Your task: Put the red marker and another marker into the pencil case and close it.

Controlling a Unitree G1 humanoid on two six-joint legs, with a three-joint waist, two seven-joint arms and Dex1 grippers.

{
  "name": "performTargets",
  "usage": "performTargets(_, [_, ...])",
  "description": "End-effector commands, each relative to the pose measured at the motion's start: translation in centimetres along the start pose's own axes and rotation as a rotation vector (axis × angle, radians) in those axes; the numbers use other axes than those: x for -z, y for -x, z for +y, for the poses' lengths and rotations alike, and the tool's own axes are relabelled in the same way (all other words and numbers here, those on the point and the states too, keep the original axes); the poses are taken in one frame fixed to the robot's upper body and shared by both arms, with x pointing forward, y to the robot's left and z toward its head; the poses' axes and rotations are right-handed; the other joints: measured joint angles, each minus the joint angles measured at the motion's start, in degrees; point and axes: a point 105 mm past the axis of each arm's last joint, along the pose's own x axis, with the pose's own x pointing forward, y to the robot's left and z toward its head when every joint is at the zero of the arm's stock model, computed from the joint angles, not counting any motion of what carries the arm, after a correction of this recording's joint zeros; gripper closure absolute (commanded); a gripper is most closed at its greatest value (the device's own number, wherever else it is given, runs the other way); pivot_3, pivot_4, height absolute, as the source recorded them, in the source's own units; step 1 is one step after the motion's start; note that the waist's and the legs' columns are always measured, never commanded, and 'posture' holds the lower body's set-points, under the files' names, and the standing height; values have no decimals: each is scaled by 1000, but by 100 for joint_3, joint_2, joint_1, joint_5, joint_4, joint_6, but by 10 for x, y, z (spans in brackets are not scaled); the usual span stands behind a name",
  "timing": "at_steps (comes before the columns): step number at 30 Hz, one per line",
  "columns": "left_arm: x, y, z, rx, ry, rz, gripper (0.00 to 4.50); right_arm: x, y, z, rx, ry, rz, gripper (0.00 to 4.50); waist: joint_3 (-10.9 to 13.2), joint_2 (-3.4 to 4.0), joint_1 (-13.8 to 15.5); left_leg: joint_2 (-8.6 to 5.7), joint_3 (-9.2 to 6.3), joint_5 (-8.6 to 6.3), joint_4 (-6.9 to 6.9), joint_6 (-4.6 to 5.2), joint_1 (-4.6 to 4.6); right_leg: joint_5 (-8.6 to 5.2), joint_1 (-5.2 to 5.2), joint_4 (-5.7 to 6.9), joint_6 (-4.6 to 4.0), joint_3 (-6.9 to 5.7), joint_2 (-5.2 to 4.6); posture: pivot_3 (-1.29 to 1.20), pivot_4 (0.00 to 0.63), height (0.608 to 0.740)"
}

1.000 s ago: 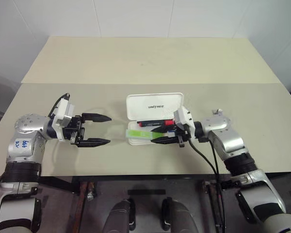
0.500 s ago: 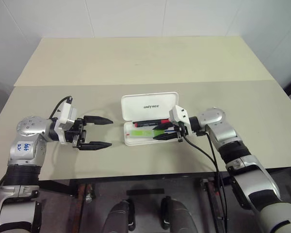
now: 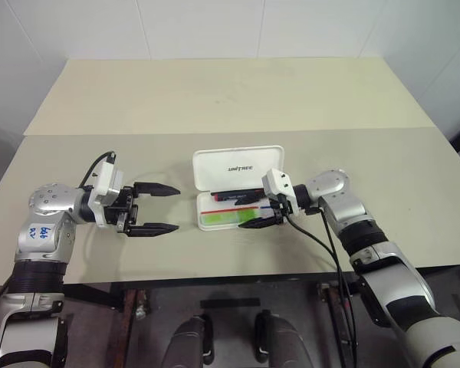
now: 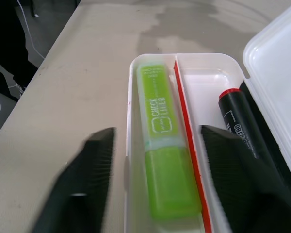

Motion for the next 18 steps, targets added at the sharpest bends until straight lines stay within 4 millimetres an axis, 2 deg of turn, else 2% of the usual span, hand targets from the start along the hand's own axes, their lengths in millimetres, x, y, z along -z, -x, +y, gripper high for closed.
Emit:
performTargets(1, [-11, 1, 2, -2, -52, -2, 597, -16, 1, -7, 6, 81, -25, 72, 0, 0, 0, 0, 0, 0, 0, 0, 0, 0, 0, 0, 0, 0, 0, 0, 150, 740])
performTargets(5, [-11, 1, 2, -3, -55, -3, 597, -30, 2, -12, 30, 130, -59, 26, 0, 0, -9, 0, 1, 1, -1, -2, 1, 0, -1, 5, 0, 1, 0, 0, 150, 740])
performTargets(8, [-11, -1, 2, 0, -55, -6, 597, -56, 9, -13, 52, 145, -160, 26, 1, 2, -1, 0, 0, 1, -1, -3, -1, 0, -3, 6, 0, 1, -2, 0, 150, 740])
performTargets(11, [-12, -3, 1, 6, -54, -13, 597, -72, 22, -5, 62, 130, -205, 26, 1, 2, 14, 0, -1, 1, -4, -3, -2, 0, -5, 4, 0, -1, -9, 0, 150, 740])
performTargets(13, [-15, -7, 0, 15, -54, -30, 597, -79, 45, 4, 94, 85, -220, 26, 1, 1, 57, 0, -2, 0, -6, -3, -2, 0, -5, 1, 0, -4, -12, 0, 150, 740])
performTargets(15, [-17, -9, 0, 21, -53, -39, 597, -81, 58, 11, 109, 40, -212, 26, 1, 2, 106, -6, -12, -4, -4, 3, -8, 0, 0, -14, 0, -15, -20, 0, 150, 740])
performTargets(18, [-19, -13, 0, 25, -53, -57, 597, -77, 86, 8, 227, 20, -174, 26, 1, 2, 107, -10, 0, -12, -2, 14, -6, 1, 0, -36, 2, -13, -27, 0, 150, 740])
